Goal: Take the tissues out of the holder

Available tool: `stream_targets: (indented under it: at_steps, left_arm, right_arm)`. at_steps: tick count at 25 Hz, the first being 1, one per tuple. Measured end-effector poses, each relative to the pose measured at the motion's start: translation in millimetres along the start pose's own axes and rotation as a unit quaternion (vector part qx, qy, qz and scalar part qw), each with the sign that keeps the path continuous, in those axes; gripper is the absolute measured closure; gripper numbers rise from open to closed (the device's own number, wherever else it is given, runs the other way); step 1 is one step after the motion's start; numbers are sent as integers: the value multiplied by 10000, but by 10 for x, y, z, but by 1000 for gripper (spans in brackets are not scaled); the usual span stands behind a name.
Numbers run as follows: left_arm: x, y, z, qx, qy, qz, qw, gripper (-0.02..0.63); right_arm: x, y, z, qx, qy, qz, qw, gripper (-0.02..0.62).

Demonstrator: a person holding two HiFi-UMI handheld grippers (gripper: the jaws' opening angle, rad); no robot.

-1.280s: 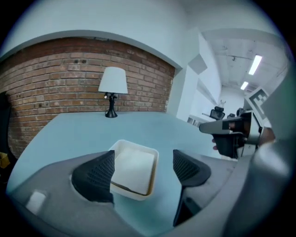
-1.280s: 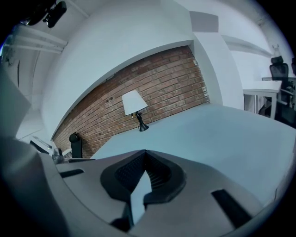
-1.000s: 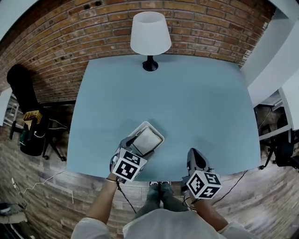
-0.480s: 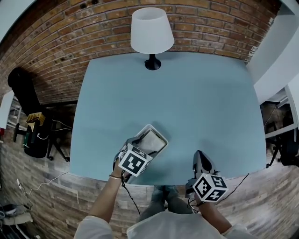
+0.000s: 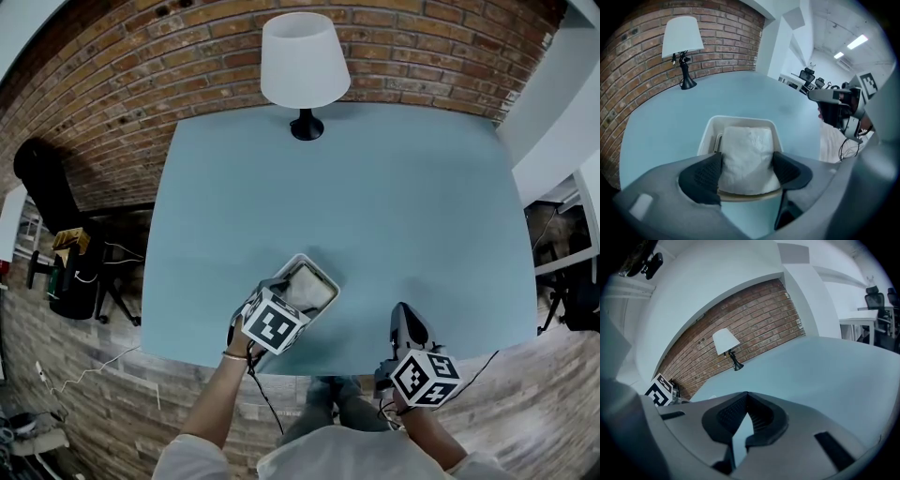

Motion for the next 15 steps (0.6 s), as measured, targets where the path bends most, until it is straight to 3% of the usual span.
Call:
stream_targets:
  at_steps: [7, 15]
  left_arm:
    - [64, 19, 20, -148, -2, -258, 9996, 321]
    - [102, 36, 68, 96, 197, -328, 9992, 364]
  right_arm:
    - [48, 29, -31, 16, -56, -25, 10000, 591]
    - [60, 38, -52, 5, -55, -43, 10000, 591]
Point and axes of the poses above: the fingertips, and each gripper's own axes: z backward along the fingers, x to its right, y out of its top, the point moved 4 cm from there along z, backward along the fingers, and after that the axes turned 3 degrees about -x, right-handed, at the moved point
